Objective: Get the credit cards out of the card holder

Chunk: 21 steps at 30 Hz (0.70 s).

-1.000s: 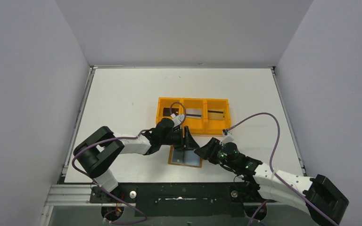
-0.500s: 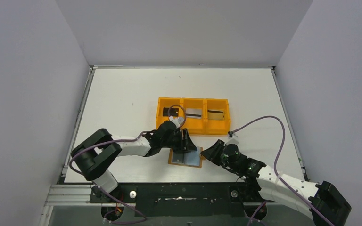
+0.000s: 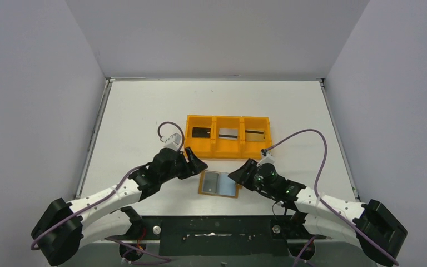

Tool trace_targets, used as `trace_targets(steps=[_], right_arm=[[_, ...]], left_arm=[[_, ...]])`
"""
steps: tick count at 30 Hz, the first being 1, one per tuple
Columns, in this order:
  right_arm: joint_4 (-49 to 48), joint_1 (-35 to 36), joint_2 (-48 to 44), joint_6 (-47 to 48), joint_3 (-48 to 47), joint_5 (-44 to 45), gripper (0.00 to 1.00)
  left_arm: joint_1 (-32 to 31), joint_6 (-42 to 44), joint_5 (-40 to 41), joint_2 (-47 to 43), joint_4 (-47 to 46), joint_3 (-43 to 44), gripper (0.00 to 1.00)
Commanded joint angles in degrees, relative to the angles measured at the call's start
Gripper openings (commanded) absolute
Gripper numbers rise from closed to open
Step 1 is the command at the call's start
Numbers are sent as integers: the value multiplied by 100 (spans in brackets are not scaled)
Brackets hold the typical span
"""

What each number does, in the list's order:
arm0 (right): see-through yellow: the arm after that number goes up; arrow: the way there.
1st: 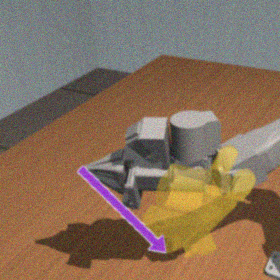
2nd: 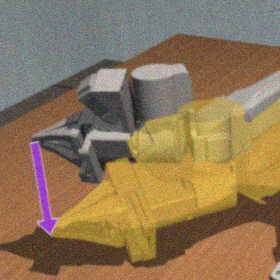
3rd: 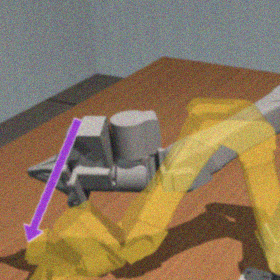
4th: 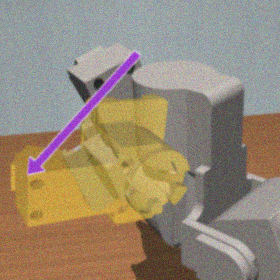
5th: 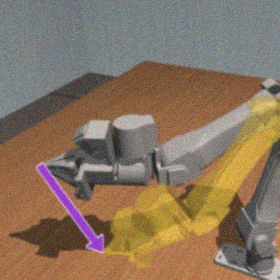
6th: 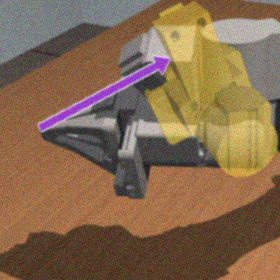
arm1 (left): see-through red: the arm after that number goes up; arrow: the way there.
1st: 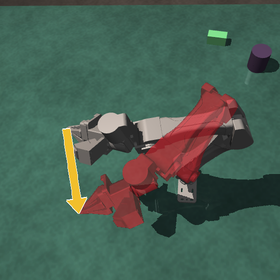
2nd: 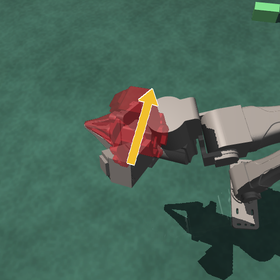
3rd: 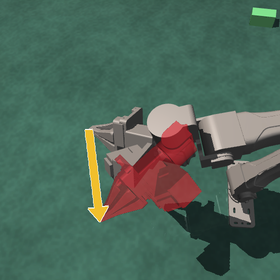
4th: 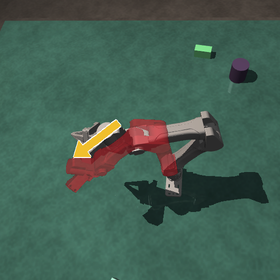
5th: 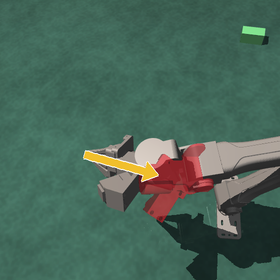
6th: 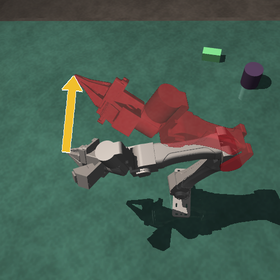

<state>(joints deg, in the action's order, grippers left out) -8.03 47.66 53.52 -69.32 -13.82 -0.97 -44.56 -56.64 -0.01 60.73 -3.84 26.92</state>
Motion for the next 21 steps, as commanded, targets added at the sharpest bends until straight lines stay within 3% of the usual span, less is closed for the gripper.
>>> trace_targets(steps=[1, 5, 13, 21], right_arm=[[-489, -28, 341, -3, -327, -215, 45], [-165, 69, 851, 239, -822, -213, 49], [2476, 1066, 2182, 678, -2751, 1530, 55], [3577, 1432, 3488, 794, -4143, 2084, 55]], left_arm=[[83, -200, 288, -666, 501, -362, 61], [134, -469, 502, -1279, 735, -702, 64], [208, -747, 1442, -2211, 2111, -615, 65], [236, -863, 1902, -2793, 2849, -568, 66]])
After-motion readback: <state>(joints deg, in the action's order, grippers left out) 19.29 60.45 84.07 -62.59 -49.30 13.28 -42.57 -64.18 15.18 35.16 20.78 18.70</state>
